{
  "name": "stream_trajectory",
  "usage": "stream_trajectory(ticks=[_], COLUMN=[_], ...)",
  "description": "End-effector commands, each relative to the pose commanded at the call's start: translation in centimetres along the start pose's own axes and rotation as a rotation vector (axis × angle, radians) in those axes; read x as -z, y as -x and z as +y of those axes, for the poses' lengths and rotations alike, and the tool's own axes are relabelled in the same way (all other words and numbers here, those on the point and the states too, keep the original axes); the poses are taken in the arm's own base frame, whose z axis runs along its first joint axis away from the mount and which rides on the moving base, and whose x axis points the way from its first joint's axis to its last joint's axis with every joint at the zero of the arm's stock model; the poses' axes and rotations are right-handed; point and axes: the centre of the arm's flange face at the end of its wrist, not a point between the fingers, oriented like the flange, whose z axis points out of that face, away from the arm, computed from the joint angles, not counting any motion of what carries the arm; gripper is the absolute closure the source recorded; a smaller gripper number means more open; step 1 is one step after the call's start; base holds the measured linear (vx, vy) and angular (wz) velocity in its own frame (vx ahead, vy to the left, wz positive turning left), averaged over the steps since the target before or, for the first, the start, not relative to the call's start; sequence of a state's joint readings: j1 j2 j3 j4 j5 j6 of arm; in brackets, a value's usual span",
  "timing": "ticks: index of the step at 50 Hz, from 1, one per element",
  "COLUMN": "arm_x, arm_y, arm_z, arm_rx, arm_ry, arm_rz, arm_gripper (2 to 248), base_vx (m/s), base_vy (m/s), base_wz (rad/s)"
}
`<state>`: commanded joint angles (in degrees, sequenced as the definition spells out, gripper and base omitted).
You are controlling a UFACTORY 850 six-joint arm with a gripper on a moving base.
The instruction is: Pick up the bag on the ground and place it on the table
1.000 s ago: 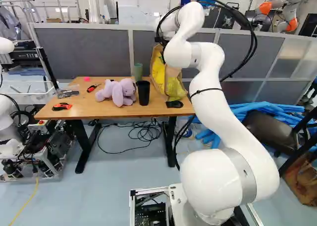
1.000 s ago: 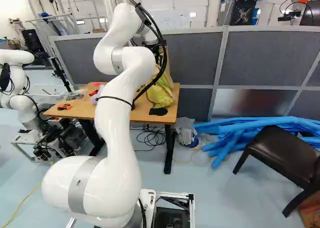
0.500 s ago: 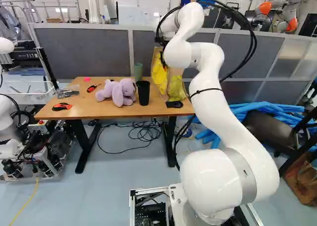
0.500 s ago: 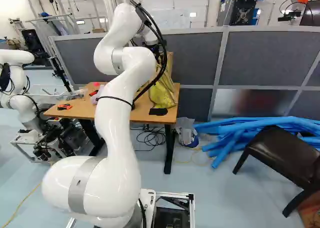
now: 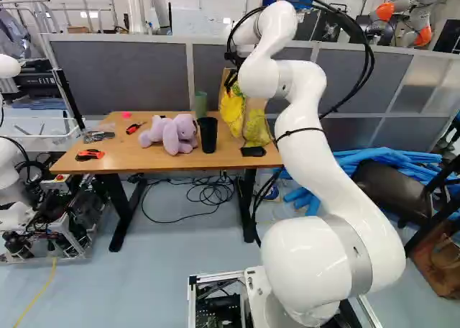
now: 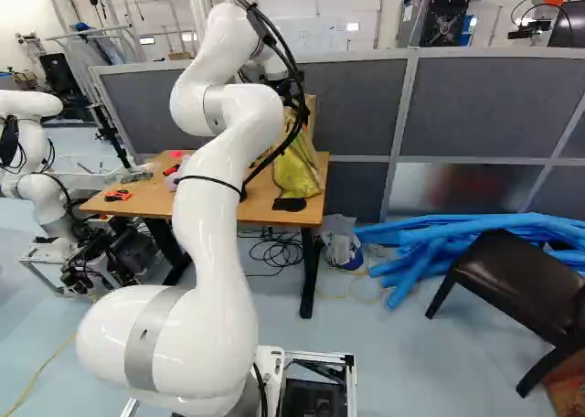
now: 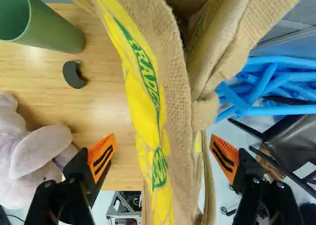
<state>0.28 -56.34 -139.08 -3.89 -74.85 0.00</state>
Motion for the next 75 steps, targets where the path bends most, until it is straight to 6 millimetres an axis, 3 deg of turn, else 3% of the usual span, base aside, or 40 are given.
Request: stream_trajectory(ticks=[1, 75], arm_x=[0.2, 11.5], arm_y=[0.0, 2.1], arm_z=[0.0, 0.7], arm_rx=[0.000, -0.010], arm_ry=[0.000, 0.003], arm_rz=[0.002, 0.159], arm_gripper=[3, 3], base_vx=[0.000, 0.000], base_vy=[0.000, 0.000], base_wz=[0.000, 0.000])
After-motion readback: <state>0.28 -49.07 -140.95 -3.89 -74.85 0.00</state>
